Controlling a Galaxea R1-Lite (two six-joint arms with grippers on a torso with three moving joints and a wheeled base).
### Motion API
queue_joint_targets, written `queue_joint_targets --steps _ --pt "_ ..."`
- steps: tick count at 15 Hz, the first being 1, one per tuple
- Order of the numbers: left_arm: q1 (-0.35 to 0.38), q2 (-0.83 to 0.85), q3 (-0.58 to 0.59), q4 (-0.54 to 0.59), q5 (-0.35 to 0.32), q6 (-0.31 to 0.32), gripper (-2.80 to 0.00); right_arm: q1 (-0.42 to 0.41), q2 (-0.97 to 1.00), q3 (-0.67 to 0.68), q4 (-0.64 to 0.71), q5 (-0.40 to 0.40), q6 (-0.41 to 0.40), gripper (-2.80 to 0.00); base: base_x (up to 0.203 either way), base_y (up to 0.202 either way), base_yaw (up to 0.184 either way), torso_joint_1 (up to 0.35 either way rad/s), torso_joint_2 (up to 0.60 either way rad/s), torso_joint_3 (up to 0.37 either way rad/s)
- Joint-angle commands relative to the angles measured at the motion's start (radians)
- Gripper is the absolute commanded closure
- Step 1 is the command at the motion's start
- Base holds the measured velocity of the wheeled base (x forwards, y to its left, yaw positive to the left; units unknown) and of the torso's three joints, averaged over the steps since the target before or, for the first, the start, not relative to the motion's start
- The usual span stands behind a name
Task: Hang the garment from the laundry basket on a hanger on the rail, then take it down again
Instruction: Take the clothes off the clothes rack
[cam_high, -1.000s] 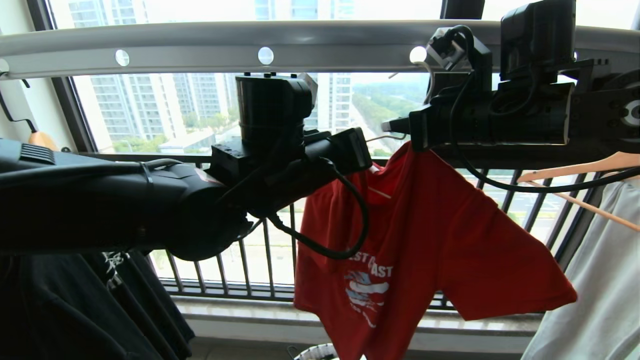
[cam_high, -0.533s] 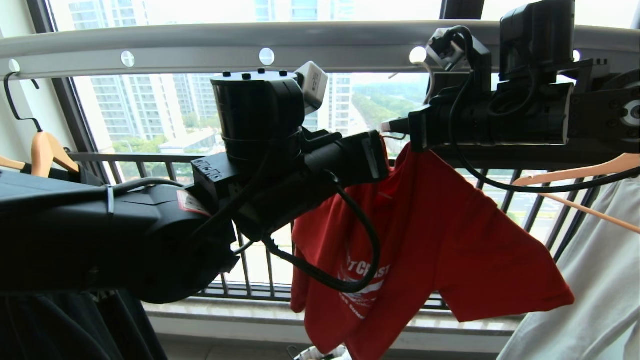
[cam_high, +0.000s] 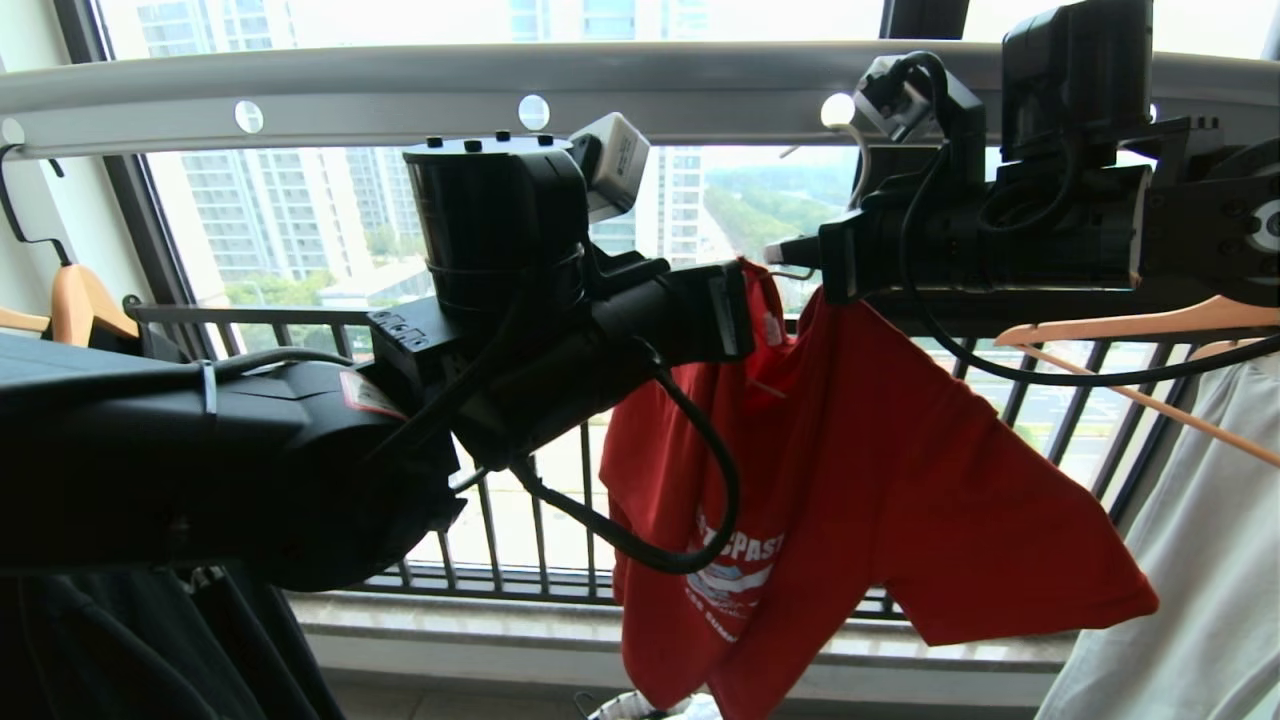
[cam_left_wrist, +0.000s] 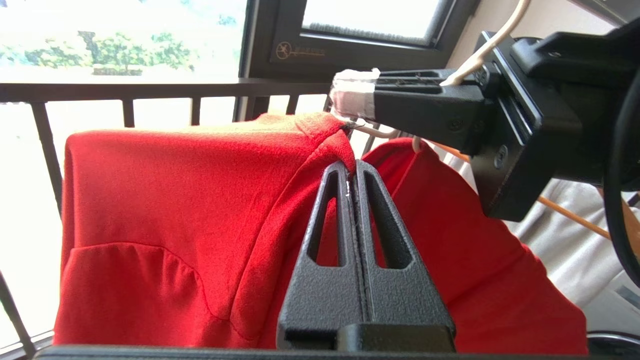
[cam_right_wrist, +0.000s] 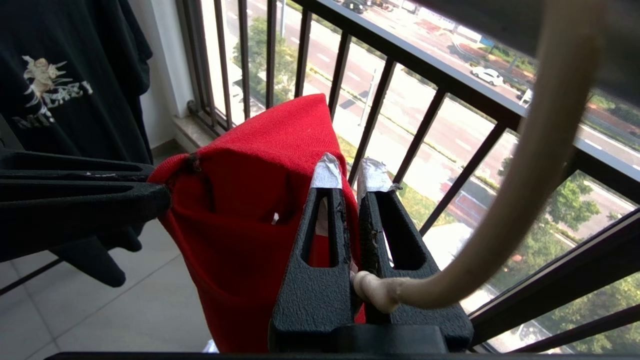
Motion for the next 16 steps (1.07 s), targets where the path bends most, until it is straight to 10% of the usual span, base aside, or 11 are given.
queue_joint_targets --steps 1,16 --pt "0.047 0.008 -0.02 -0.002 0.002 0.029 0.0 0.015 -0.006 -0.002 0.001 -0.004 -0.002 0.0 0.0 0.0 0.0 0.0 0.0 0.0" --pt "0.307 0.071 -0.278 0.228 0.006 0.672 0.0 0.008 -0.082 -0.001 0.083 0.002 -0.019 0.0 0.0 0.0 0.0 0.0 0.0 0.0"
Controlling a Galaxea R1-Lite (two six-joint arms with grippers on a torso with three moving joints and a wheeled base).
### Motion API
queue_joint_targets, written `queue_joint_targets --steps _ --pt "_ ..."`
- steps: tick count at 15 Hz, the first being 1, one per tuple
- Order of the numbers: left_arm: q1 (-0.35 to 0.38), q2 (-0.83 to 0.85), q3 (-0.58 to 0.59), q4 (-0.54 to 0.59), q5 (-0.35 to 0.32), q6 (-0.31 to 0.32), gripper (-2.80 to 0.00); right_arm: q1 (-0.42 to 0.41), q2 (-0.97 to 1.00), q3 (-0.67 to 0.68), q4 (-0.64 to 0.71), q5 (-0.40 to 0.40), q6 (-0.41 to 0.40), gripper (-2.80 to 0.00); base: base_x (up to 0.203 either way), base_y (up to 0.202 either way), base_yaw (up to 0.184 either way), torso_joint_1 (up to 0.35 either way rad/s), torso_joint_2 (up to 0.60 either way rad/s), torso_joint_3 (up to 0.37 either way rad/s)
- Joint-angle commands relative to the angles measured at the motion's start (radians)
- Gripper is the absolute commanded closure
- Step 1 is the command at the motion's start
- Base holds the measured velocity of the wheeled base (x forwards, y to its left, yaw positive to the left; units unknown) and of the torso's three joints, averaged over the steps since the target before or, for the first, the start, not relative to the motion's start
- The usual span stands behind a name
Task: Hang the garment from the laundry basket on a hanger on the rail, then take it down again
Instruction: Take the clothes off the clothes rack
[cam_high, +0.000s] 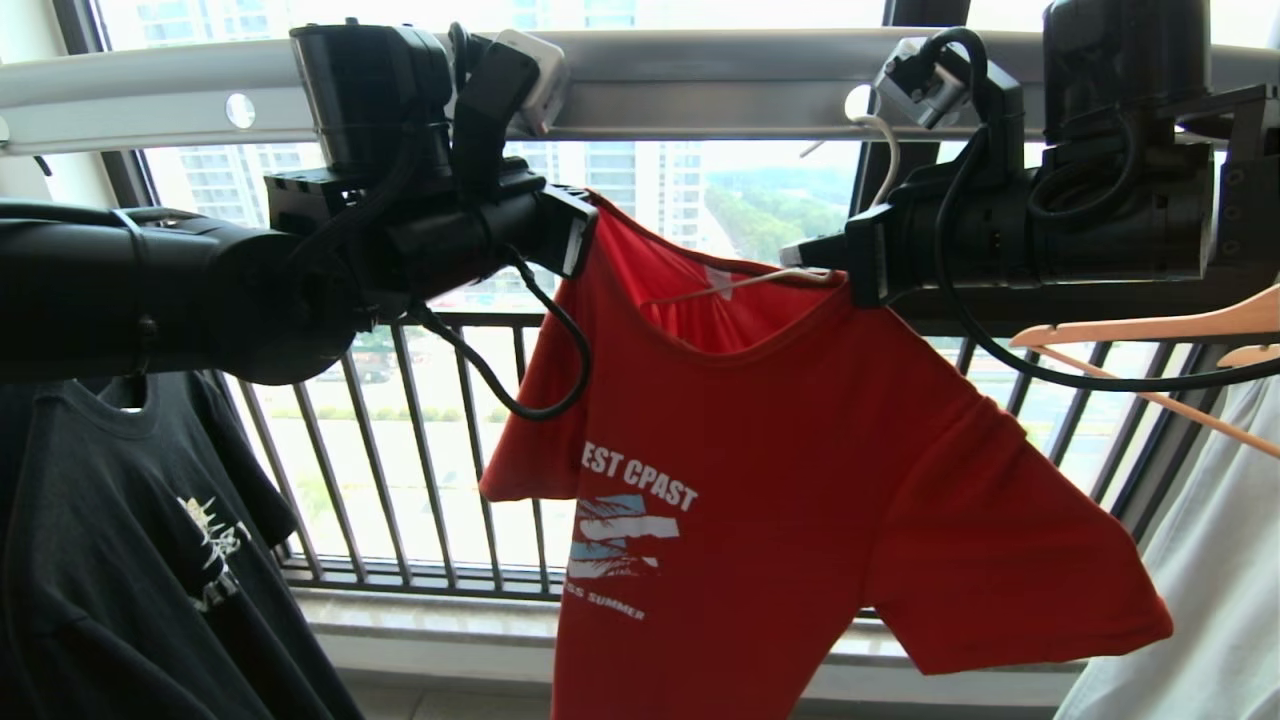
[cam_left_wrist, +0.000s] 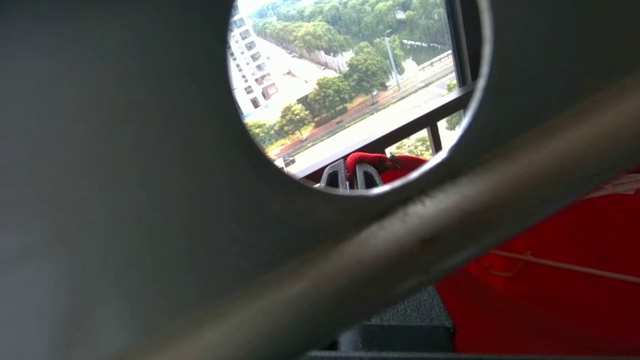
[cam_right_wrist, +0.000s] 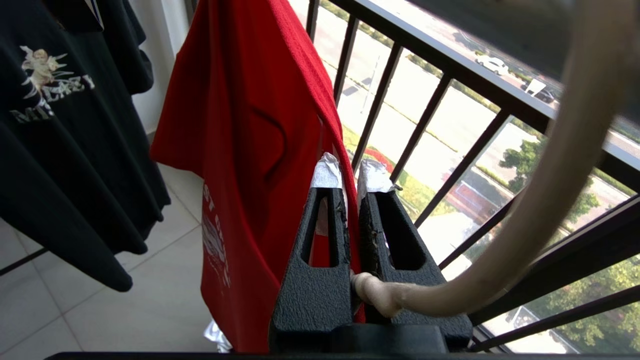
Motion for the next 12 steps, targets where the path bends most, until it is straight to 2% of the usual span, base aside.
queue_joint_targets --steps 1,3,9,12 --pt "0.013 0.043 -0.027 -0.005 0.001 0.019 0.0 0.002 -0.012 0.004 -0.002 0.004 -0.002 0.0 0.0 0.0 0.0 0.0 0.0 0.0" --pt "0.011 0.08 -0.037 -0.026 -0.002 0.019 0.0 0.002 -0.012 0.003 -0.003 0.008 -0.002 0.0 0.0 0.0 0.0 0.0 0.0 0.0" --pt "-0.034 0.224 -0.028 -0.238 -0.013 0.015 0.0 0.007 -0.006 0.003 -0.006 0.024 0.0 0.0 0.0 0.0 0.0 0.0 0.0 0.0" --pt "-0.038 0.284 -0.032 -0.299 -0.076 -0.005 0.0 0.007 -0.006 0.001 -0.009 0.026 0.003 0.0 0.0 0.0 0.0 0.0 0.0 0.0"
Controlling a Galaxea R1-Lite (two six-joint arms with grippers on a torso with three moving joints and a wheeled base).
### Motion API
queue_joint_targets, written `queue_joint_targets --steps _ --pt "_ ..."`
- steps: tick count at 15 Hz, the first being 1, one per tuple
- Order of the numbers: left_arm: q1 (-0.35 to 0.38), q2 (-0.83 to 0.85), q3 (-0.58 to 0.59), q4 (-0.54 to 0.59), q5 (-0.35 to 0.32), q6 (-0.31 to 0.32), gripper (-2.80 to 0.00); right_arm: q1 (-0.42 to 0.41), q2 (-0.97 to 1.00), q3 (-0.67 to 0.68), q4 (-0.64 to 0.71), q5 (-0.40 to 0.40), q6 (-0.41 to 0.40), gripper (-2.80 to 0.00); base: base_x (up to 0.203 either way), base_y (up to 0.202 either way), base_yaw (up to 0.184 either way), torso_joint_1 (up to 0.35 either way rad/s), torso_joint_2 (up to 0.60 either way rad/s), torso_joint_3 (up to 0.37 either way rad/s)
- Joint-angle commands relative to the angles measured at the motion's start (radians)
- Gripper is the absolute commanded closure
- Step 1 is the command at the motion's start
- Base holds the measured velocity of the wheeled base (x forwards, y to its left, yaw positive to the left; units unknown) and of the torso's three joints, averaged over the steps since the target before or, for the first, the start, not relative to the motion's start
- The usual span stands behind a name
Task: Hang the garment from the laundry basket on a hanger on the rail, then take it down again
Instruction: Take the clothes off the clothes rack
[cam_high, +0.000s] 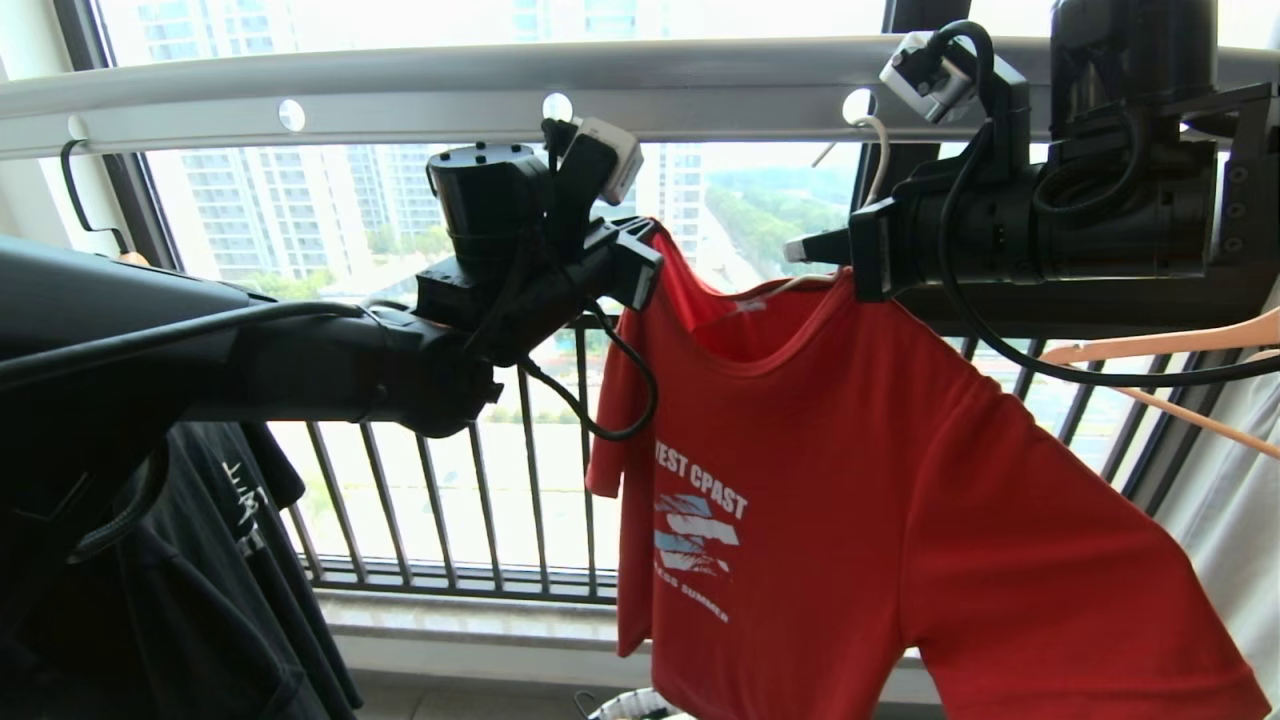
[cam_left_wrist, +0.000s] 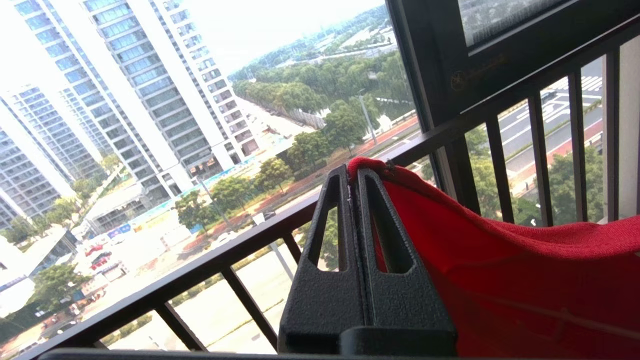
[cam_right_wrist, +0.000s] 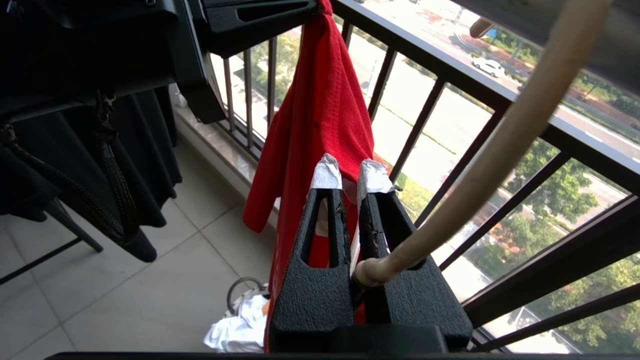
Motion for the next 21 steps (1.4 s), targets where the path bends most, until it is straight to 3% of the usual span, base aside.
queue_joint_targets --steps 1,7,10,14,17,21 --pt "-0.001 0.067 -0.009 -0.012 -0.004 -0.011 0.0 0.001 -0.001 0.0 0.006 0.005 -0.001 0.0 0.0 0.0 0.0 0.0 0.0 0.0" --pt "0.024 0.121 0.008 -0.155 0.005 -0.005 0.0 0.0 -0.002 0.019 0.004 0.007 0.002 0.0 0.0 0.0 0.0 0.0 0.0 0.0" --pt "0.021 0.122 -0.008 -0.171 0.0 -0.011 0.0 0.0 0.005 0.022 -0.001 0.014 0.002 0.0 0.0 0.0 0.0 0.0 0.0 0.0" --pt "-0.04 0.076 0.018 -0.17 -0.003 -0.079 0.0 0.001 0.013 0.02 -0.003 0.014 0.0 0.0 0.0 0.0 0.0 0.0 0.0 0.0" --pt "-0.1 0.02 0.109 -0.171 -0.009 -0.115 0.0 0.001 0.015 0.016 -0.003 0.014 0.0 0.0 0.0 0.0 0.0 0.0 0.0 0.0" --pt "-0.133 -0.044 0.174 -0.171 -0.095 -0.192 0.0 0.001 0.016 0.017 -0.003 0.014 0.0 0.0 0.0 0.0 0.0 0.0 0.0 0.0"
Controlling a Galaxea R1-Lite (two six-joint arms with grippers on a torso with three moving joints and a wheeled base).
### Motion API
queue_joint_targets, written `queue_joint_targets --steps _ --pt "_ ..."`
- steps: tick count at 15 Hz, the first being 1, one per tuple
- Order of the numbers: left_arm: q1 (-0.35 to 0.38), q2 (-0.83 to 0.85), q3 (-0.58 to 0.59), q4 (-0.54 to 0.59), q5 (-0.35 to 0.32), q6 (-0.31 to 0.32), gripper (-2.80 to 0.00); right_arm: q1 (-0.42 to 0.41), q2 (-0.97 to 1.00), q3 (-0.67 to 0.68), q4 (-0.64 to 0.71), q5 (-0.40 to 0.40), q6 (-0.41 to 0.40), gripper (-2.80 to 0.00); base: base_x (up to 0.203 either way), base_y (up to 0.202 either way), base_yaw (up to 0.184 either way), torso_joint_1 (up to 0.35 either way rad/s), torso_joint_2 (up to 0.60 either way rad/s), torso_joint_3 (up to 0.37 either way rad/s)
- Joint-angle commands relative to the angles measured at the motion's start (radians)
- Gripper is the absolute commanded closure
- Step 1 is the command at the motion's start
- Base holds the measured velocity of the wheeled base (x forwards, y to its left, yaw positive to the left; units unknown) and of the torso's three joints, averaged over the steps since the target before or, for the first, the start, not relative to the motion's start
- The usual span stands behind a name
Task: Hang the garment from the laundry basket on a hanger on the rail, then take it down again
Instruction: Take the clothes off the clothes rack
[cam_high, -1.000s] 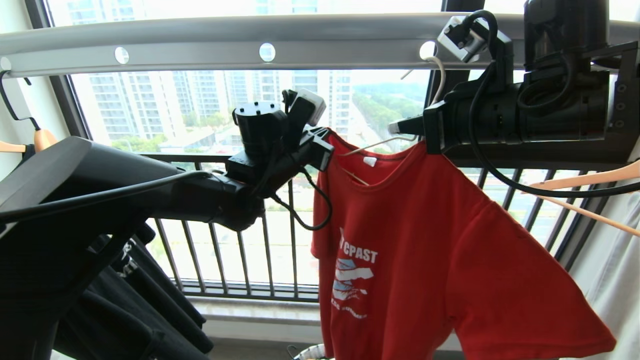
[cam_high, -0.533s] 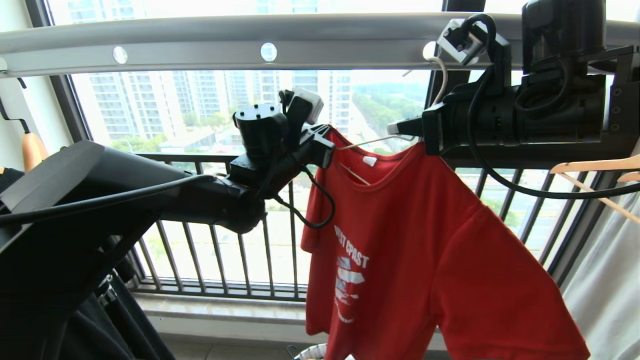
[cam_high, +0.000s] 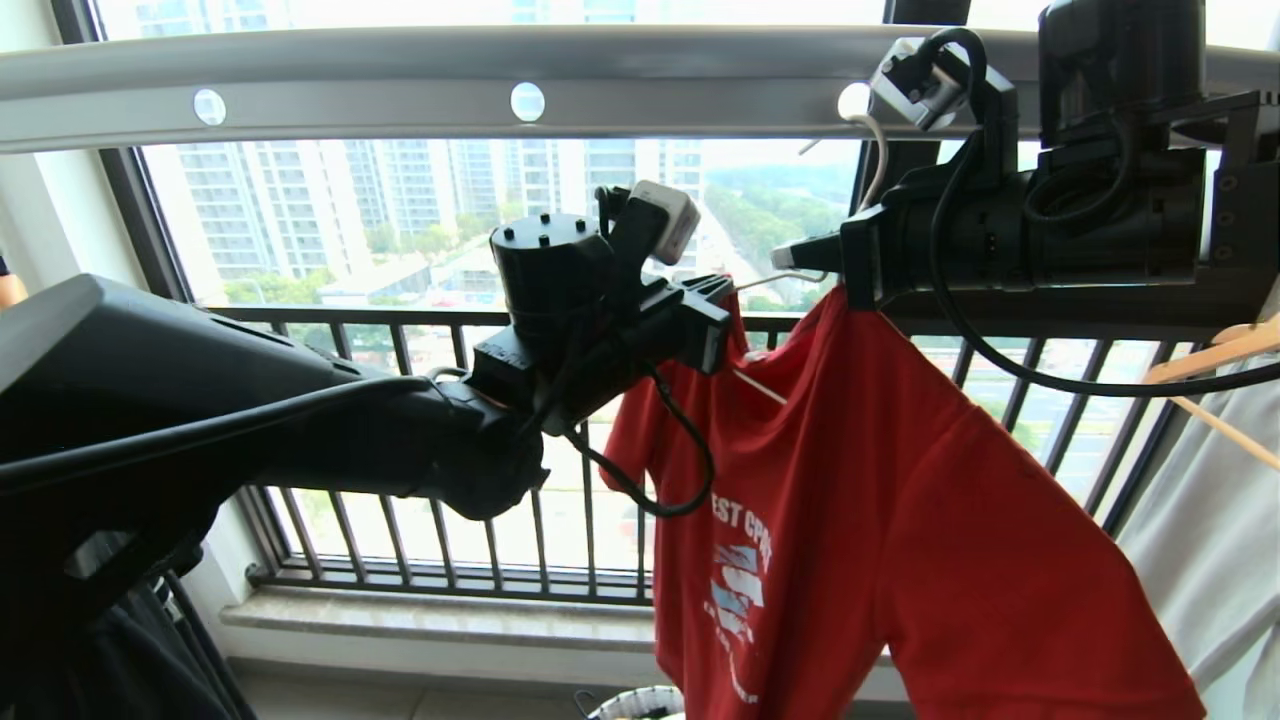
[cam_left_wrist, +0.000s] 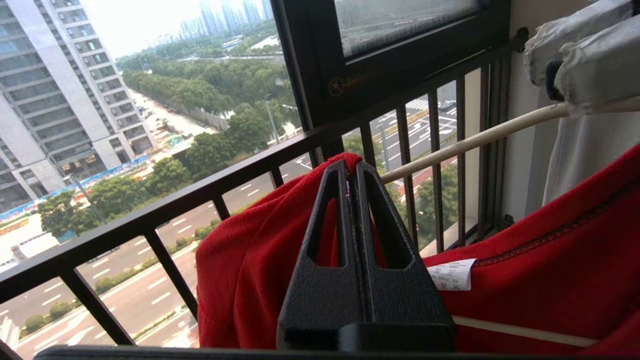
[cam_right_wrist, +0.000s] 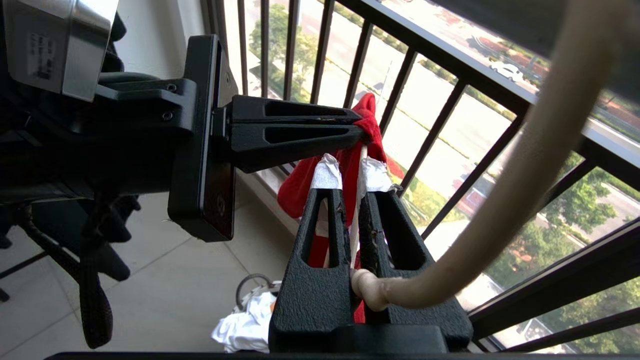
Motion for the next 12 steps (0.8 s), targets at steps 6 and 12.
queue_joint_targets --steps 6,12 --pt "-0.051 -0.142 0.134 -0.005 -0.126 -0.069 0.0 0.002 0.012 0.001 0.002 0.003 0.002 0.0 0.0 0.0 0.0 0.0 0.0 0.0" --pt "-0.122 -0.185 0.151 -0.006 -0.169 -0.088 0.0 0.002 0.021 0.001 0.001 0.003 0.003 0.0 0.0 0.0 0.0 0.0 0.0 0.0"
